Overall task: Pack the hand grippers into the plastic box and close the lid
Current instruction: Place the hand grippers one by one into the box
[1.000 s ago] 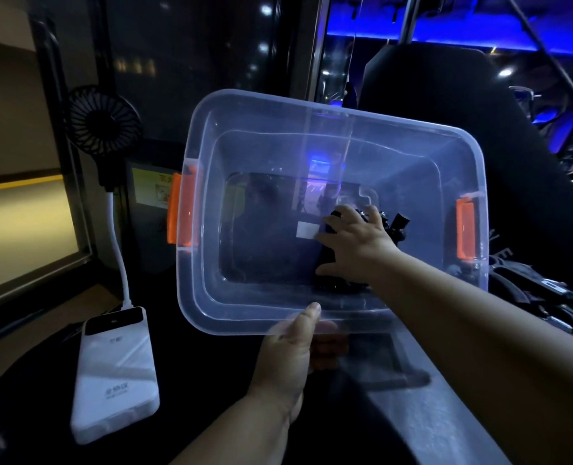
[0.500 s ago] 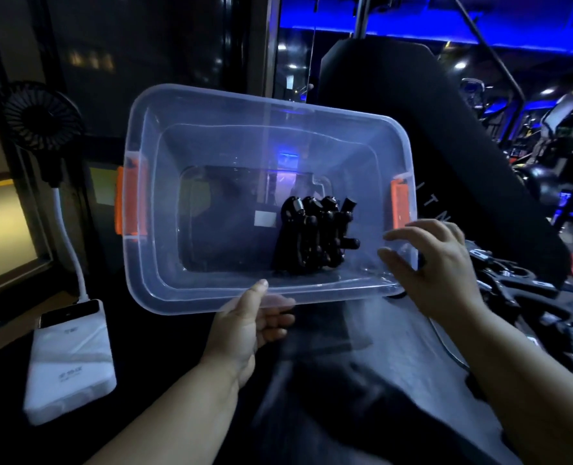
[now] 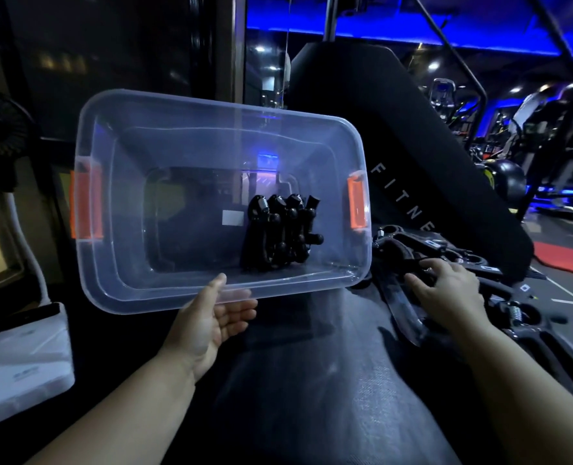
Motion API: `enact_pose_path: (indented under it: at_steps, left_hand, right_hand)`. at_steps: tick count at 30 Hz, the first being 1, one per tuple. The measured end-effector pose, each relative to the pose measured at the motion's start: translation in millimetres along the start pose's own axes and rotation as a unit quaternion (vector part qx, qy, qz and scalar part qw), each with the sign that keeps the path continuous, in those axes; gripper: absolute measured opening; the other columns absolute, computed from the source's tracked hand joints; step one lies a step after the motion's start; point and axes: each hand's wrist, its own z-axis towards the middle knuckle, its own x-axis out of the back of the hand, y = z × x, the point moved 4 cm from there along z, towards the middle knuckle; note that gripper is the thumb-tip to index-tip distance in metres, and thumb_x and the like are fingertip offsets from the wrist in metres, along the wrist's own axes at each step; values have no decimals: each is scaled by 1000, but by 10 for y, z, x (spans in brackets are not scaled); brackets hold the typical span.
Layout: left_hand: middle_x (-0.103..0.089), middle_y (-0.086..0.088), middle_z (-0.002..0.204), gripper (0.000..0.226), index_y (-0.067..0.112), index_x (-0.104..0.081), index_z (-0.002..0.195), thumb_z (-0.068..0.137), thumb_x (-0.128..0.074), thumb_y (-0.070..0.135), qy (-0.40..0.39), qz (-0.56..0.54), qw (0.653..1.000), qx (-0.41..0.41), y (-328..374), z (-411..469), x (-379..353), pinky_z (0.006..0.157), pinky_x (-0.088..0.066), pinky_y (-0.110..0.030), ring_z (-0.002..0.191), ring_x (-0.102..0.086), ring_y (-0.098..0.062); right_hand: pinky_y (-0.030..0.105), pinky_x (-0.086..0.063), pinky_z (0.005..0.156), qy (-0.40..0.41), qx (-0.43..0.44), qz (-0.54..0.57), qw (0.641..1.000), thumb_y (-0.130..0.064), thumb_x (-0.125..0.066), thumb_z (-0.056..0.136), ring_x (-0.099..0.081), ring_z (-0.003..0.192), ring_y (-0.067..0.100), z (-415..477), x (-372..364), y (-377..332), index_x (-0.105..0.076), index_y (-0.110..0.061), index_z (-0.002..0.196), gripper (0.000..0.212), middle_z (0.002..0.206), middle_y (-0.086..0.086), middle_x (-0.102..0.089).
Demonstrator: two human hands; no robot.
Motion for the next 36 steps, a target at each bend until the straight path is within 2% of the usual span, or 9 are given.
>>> enact_pose_path:
  at_steps: [3,7,11,14,20,26,32,36]
  left_hand:
    - [-73,-16,82,45,0,-67,92,94,-45,39,-1,1,1000,-5,-5,2,-12,66,-51,-29,70,-70,-19]
    - [-73,-15,80,43,0,-67,91,95,-45,37,6,11,1000,-14,-16,14,-21,67,-50,-30,68,-69,-18]
    - [-73,-15,79,42,1,-67,89,95,-45,36,13,16,1000,-17,-28,31,-16,66,-50,-30,68,-69,-19]
    - [-73,-14,77,41,1,-67,87,95,-45,35,13,15,1000,-20,-17,40,-34,63,-49,-29,66,-68,-19]
    - [-72,-16,77,39,2,-68,82,93,-48,33,20,16,1000,-17,-3,57,-17,62,-49,-29,66,-67,-20]
    - [-72,-17,77,38,2,-68,81,92,-49,34,15,13,1000,-19,3,68,6,62,-48,-29,65,-66,-21]
    - [-72,-17,77,37,2,-66,81,93,-49,32,15,11,1000,-17,-1,67,9,59,-49,-28,63,-67,-20]
    - [-72,-17,76,37,2,-66,80,93,-48,32,11,12,1000,-19,8,58,3,58,-49,-27,63,-66,-20]
  right_hand:
    - [47,-31,101,23,-5,-59,998,-56,-55,86,-32,128,33,98,59,-115,-50,-25,132,56,136,9,-46]
    - [46,-28,104,42,35,-114,992,-56,-56,84,-24,133,30,309,45,-259,-44,-24,135,62,144,5,-35]
    - [49,-20,110,-5,32,-159,987,-60,-55,84,-8,144,26,577,-127,-284,-29,-27,145,74,157,4,-18]
    - [53,-20,110,-24,-13,-163,986,-63,-56,82,-14,142,33,706,-262,-254,-22,-27,147,82,156,10,-19]
    - [48,-29,103,2,-40,-214,976,-62,-59,80,-29,131,35,751,-322,-233,-36,-19,138,75,143,16,-36]
    - [46,-34,99,19,-53,-217,974,-68,-64,69,-40,120,40,725,-260,-249,-48,-20,125,75,130,20,-46]
    - [44,-39,94,58,19,-141,988,-60,-75,61,-51,110,38,558,9,-330,-52,-26,126,77,119,16,-49]
    - [44,-38,99,73,83,-55,992,-47,-81,62,-50,114,36,386,231,-351,-63,-22,115,61,124,13,-49]
